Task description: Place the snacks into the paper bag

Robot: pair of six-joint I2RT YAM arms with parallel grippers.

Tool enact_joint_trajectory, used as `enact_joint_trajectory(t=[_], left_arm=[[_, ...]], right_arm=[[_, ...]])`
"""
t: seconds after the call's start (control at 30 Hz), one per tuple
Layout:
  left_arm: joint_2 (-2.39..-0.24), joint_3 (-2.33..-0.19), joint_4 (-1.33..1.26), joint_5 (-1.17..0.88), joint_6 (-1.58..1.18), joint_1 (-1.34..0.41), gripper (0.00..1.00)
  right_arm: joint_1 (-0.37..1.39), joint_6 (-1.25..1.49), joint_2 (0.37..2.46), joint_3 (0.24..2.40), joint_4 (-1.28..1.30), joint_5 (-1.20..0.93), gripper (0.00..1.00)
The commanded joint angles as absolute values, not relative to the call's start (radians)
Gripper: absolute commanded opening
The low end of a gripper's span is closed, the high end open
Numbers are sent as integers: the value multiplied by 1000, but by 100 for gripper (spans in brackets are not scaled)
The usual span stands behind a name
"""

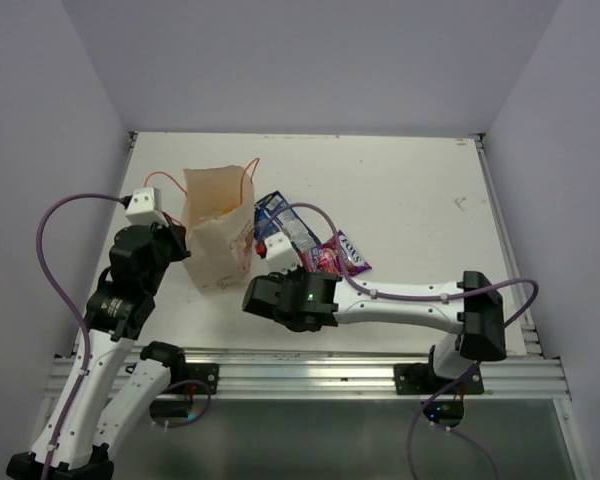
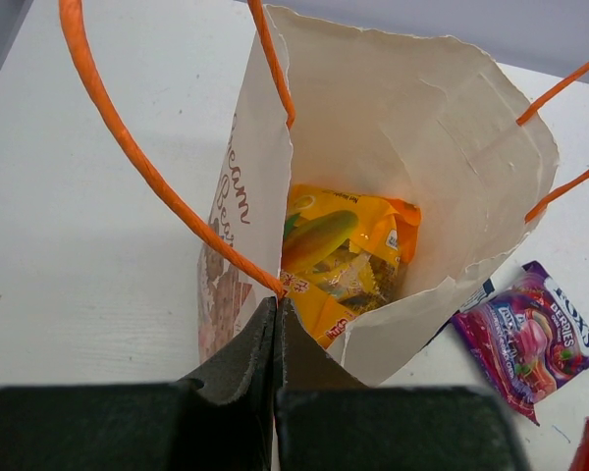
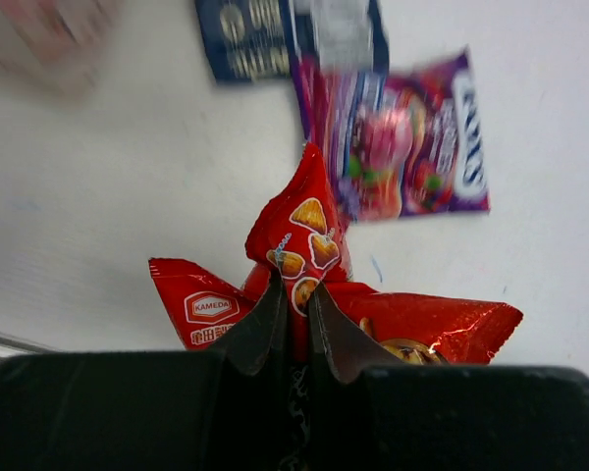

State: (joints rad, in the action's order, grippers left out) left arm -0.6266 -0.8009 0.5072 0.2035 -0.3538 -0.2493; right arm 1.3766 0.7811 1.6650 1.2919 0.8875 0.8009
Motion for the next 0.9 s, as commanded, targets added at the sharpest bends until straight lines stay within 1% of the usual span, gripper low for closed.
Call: enact_joint_trajectory(t=[0.0,0.03,0.07,0.1,0.13,0.2,0.23,0.27,0.33,0.37,0.43,0.47,0.53,0.57,0.63,0.67,0.73,0.83,0.87], left_arm=[[-634,-805,474,176,-334,-255,0],[-635,-805,474,176,-334,-255,0],[-634,-805,474,176,-334,-255,0],[-634,-804,474,175,-334,-255,0],[-634,-805,474,175,-334,-255,0],[-635,-804,474,173,-333,-255,0],[-635,-804,474,172,-334,-255,0],[-637,-804,476,169,-334,-255,0],[-637,-804,472,167,-333,-255,0],[-637,-804,472,166,-333,-255,0],[-635,-804,472,166,-333,-255,0],[-635,-802,471,164,-333,-255,0],[-635,-802,471,164,-333,-255,0],[-635,-802,471,164,-333,-255,0],[-635,-802,469,164,-333,-255,0],[-634,-802,469,164,-333,-255,0],[-634,-802,468,164,-334,-255,0],[-630,-801,468,163,-333,-255,0],[-630,-801,466,161,-334,-255,0]], right_arm=[[1384,593,1603,1598,993,1055,2],[1384,516,1598,1642,879,1089,2],[1382,348,1594,1699,797,1091,2],[1368,263,1589,1719,707,1083,2],[1358,138,1595,1741,554,1039,3],[1318,51,1626,1837,436,996,3],[1304,14,1667,1870,335,973,3],[1290,-50,1692,1935,289,919,3],[1238,-72,1777,2006,215,852,3],[1221,-66,1807,2082,201,809,3],[1177,-58,1874,2161,170,703,3],[1167,-52,1944,2245,166,678,4],[1149,-48,2012,2343,181,600,4],[1147,-46,2052,2449,189,585,4],[1147,-46,2140,2523,199,545,4],[1147,-35,2154,2546,199,537,4],[1147,-8,2155,2519,183,520,4],[1146,52,2108,2381,152,505,4],[1146,84,2094,2305,147,489,4]])
